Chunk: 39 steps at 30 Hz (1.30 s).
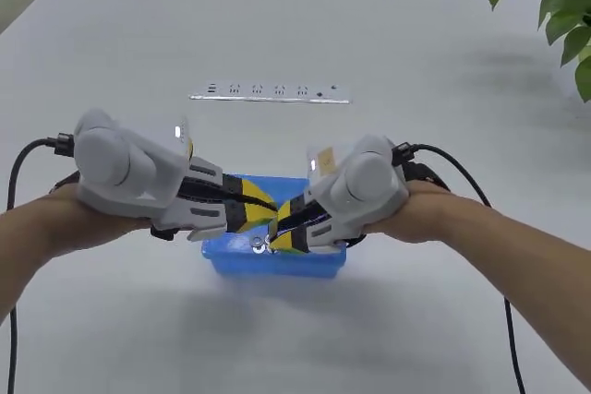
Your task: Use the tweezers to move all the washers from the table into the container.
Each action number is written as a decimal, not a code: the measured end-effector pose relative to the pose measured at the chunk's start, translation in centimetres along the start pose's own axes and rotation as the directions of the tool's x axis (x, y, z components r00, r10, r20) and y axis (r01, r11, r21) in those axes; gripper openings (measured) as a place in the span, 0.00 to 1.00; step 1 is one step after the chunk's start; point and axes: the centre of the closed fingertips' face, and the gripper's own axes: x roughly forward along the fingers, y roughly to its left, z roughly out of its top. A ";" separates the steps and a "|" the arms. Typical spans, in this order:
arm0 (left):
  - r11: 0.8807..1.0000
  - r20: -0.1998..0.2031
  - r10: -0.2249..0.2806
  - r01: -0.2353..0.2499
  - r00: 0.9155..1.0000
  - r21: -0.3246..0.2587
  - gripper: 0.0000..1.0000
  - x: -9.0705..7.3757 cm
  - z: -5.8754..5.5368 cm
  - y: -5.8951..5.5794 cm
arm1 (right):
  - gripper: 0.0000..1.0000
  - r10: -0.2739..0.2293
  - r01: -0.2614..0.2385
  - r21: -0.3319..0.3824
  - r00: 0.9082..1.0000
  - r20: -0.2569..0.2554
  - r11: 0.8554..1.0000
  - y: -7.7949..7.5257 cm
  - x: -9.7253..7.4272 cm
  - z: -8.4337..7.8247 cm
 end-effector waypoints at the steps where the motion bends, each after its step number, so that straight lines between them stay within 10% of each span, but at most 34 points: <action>1: 1.000 0.001 -0.002 0.002 1.000 0.000 0.06 0.0 0.1 0.0 | 0.12 -0.001 0.001 0.000 1.000 0.003 1.000 0.0 -0.1 0.1; 39: 0.998 0.038 -0.034 0.032 0.999 0.045 0.06 -2.7 4.5 -2.7 | 0.12 -0.063 0.065 -0.036 0.996 0.055 0.997 2.3 -3.5 3.7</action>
